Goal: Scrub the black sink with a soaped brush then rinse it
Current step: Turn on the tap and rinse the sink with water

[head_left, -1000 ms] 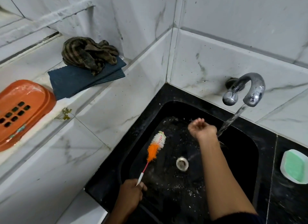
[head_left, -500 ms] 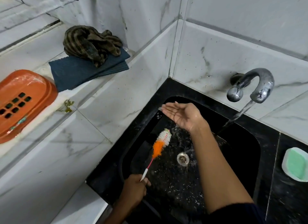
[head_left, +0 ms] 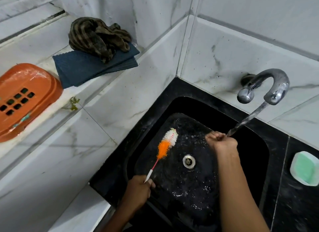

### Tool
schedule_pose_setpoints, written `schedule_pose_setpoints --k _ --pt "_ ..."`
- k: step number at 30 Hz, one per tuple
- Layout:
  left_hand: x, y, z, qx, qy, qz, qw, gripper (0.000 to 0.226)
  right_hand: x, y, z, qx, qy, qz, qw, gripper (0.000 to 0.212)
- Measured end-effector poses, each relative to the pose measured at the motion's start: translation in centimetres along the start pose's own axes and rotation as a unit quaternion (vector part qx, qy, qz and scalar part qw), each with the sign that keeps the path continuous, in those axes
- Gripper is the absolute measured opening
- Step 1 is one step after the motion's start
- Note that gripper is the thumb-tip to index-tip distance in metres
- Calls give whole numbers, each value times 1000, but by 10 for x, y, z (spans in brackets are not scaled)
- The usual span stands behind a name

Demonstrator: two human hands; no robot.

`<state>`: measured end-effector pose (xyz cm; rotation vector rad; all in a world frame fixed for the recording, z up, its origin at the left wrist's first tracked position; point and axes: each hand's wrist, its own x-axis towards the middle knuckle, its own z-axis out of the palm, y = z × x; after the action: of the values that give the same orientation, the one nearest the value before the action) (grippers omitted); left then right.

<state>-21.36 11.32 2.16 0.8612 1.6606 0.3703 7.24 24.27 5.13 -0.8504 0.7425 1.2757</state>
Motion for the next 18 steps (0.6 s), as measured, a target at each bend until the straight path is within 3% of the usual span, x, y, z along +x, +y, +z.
schedule_pose_setpoints --k 3,5,9,12,15,18 --pt "0 1 0 28 -3 2 1000 31 2 12 21 -62 6 -43 997 40" --pt "0 1 0 40 -2 6 999 31 -1 34 39 -171 -45 -46 983 33" --pt "-1 1 -1 46 0 10 999 30 -22 88 69 -425 -158 22 891 33" --pt "-1 1 -4 40 0 8 999 31 -29 109 71 -481 -172 64 857 34" --pt "0 0 -8 28 7 7 1000 32 -23 102 59 -429 -126 60 892 35" --pt "1 2 -11 23 11 10 1000 32 -5 70 42 -230 -38 40 972 36"
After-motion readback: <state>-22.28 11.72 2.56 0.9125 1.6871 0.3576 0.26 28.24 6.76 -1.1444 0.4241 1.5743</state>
